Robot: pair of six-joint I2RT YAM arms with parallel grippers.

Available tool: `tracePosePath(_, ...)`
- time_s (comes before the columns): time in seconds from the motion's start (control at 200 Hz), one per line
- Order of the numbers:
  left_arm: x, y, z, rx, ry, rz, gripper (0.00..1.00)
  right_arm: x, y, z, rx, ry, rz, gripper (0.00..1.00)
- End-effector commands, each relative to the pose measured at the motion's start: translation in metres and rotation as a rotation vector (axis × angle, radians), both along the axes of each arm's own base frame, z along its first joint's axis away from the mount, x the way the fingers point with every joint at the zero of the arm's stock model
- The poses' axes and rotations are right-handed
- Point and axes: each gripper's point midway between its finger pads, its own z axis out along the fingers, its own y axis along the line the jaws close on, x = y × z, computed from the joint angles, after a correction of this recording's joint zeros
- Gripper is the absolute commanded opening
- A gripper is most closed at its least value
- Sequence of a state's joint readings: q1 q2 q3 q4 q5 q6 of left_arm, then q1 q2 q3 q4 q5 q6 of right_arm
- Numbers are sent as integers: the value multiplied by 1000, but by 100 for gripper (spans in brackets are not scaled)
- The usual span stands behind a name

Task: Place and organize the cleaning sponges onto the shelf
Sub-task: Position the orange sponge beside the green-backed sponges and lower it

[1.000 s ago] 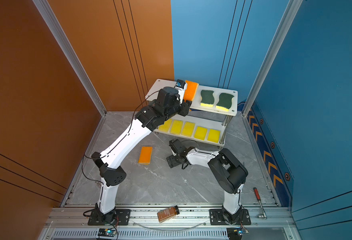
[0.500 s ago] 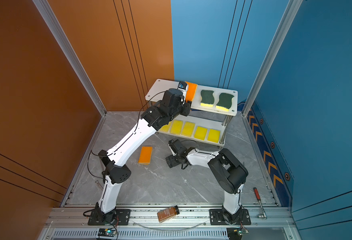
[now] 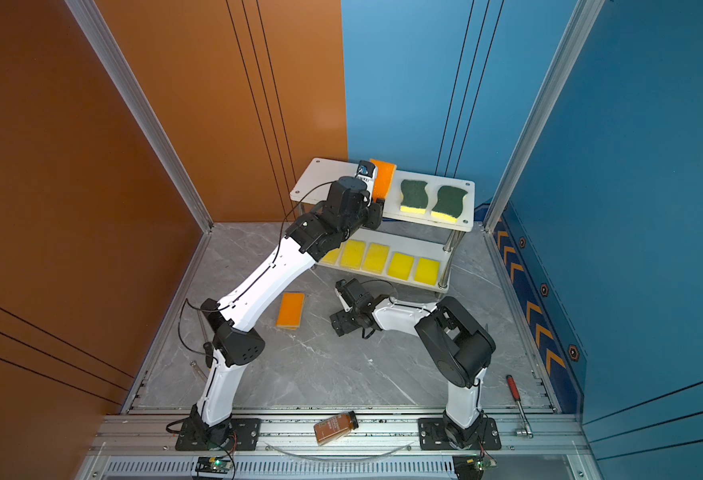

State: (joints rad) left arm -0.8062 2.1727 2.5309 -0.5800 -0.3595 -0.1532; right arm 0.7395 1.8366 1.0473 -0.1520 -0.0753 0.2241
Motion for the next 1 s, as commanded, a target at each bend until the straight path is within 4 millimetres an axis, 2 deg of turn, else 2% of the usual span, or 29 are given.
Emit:
tracePosePath(0.0,2,-7,10,-21,-42,-7,56,-41,-25,-49,-108,183,24,92)
tracePosePath(0.401,6,-11,-1,-18,-26,-5,57,-39,-23,-52,-103,193,23,92)
tracePosePath(0.991,10,-14,-3,-25,-32,1,61,-40,-25,-55,-107,198,23,92)
